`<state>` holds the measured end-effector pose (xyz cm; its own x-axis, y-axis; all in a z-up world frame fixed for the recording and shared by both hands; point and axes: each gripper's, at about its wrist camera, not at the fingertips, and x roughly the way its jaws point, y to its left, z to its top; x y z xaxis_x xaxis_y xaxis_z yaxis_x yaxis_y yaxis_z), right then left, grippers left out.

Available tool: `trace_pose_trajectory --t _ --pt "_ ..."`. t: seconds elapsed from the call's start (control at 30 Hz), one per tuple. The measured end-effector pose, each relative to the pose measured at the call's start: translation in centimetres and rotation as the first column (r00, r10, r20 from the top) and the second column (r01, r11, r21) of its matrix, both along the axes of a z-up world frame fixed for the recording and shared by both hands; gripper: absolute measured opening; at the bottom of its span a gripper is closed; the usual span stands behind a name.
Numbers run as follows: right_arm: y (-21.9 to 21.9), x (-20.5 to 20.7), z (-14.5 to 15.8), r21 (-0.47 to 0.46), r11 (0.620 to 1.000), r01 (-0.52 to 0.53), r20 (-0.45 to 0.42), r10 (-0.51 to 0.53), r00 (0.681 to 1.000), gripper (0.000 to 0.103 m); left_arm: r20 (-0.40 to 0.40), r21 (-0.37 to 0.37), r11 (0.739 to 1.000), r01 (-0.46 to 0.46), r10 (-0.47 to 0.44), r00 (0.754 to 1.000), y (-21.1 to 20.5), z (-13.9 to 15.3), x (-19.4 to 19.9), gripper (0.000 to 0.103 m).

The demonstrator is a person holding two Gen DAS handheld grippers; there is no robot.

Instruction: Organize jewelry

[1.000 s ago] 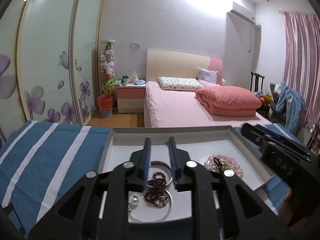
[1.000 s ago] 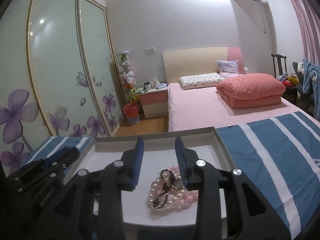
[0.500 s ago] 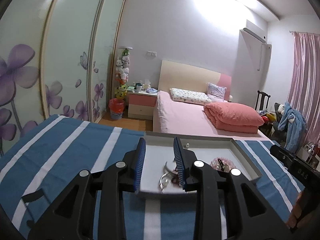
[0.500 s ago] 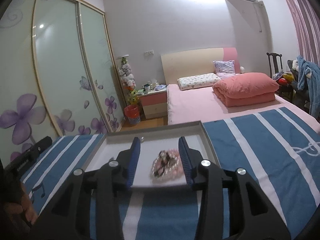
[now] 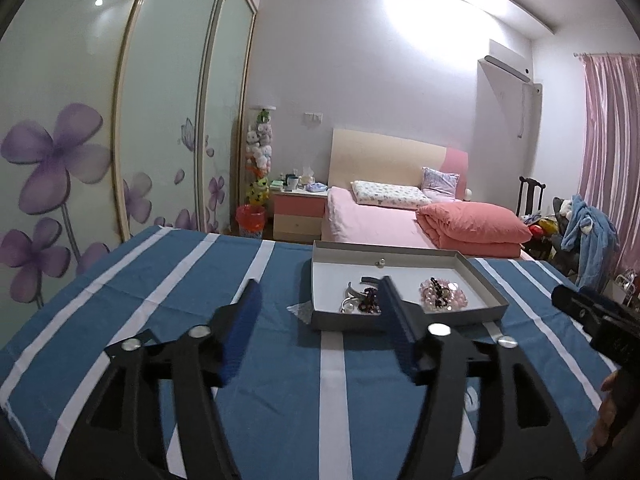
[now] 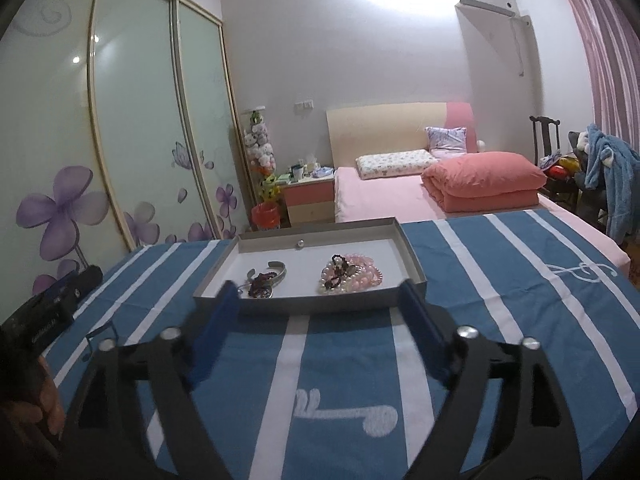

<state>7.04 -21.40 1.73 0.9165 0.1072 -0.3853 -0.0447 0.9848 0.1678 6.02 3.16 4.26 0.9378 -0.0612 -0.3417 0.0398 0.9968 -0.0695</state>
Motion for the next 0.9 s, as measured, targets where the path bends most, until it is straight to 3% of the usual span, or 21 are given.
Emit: trace_pose_trajectory --t 0.13,0.27,0.4,0.9 --pt "0.1 -1.8 0.5 -0.021 1.0 0.02 0.043 -0.019 0.999 0.099 0.017 0.023 1.0 -0.009 0.009 1.0 -0.4 -0.3 -1.7 0.08" --pt "0.3 -3.4 0.6 -0.037 0.999 0.021 0.07 -0.018 0.997 0.099 0.033 0.023 1.0 -0.016 0.015 0.999 -0.6 -0.7 -3.3 0.094" --pt "0.5 -4.5 0.2 -0.051 0.998 0.027 0.079 -0.023 0.997 0.099 0.042 0.04 0.999 -0.015 0.014 0.999 -0.8 -1.1 -4.3 0.101" --pt "0.8 -5.9 -0.9 -0.069 0.997 0.045 0.109 -0.037 0.993 0.099 0.037 0.017 1.0 -0.026 0.025 0.999 -0.5 -1.7 -5.1 0.101"
